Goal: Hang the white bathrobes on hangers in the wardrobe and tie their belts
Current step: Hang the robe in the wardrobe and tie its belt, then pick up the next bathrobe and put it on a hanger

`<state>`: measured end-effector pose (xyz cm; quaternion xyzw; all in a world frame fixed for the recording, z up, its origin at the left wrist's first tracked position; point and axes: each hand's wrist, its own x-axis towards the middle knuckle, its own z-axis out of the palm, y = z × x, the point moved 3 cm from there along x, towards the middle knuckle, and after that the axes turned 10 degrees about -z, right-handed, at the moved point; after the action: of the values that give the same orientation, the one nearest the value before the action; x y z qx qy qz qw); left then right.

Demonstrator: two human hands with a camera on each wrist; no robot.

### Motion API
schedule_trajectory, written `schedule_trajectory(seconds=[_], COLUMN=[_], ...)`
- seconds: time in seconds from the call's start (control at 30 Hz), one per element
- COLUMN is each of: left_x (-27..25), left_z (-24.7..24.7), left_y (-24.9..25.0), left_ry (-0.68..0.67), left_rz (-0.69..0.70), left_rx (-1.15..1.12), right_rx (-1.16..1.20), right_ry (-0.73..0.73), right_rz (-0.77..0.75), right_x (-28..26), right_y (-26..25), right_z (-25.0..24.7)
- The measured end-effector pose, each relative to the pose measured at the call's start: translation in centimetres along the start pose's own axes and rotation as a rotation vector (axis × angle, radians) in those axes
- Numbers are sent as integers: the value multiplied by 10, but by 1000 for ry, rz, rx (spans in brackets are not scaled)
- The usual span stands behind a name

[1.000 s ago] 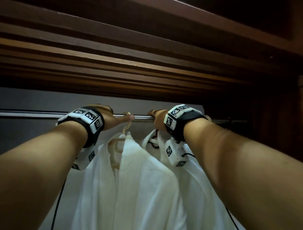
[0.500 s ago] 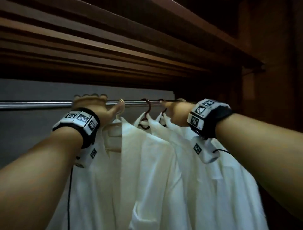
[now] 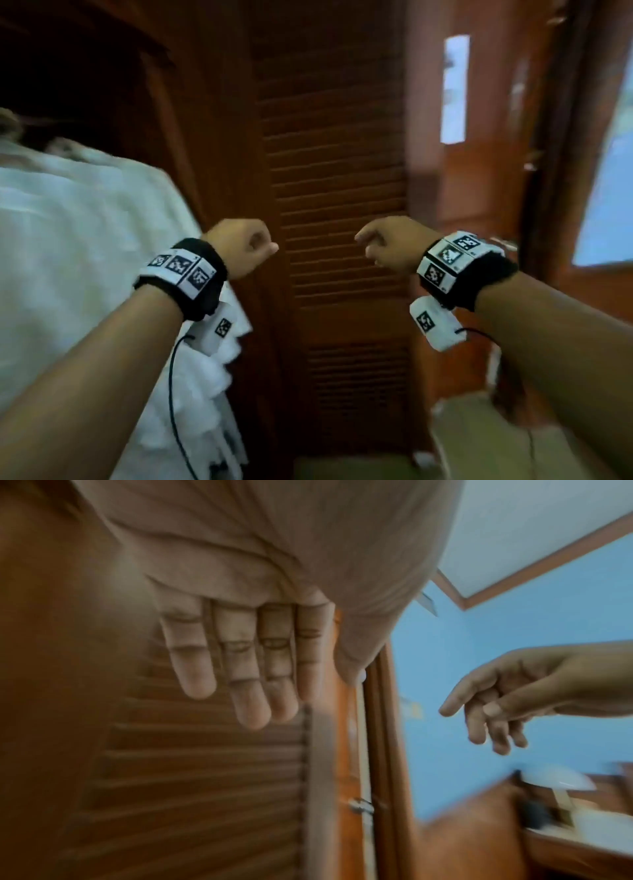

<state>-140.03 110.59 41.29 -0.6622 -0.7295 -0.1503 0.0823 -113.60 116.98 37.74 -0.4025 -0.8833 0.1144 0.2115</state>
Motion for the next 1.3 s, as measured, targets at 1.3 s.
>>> schedule_trajectory(seconds=[1.3], left_x=[-926], left_z=[227], left_y=[1214], left_ry=[-1020], left_rz=[2200], left_rx=[-40], right_rx=[-79], right_ry=[1080], right_rz=[2346], right_x=[-1369], right_y=[65], right_z=[-84])
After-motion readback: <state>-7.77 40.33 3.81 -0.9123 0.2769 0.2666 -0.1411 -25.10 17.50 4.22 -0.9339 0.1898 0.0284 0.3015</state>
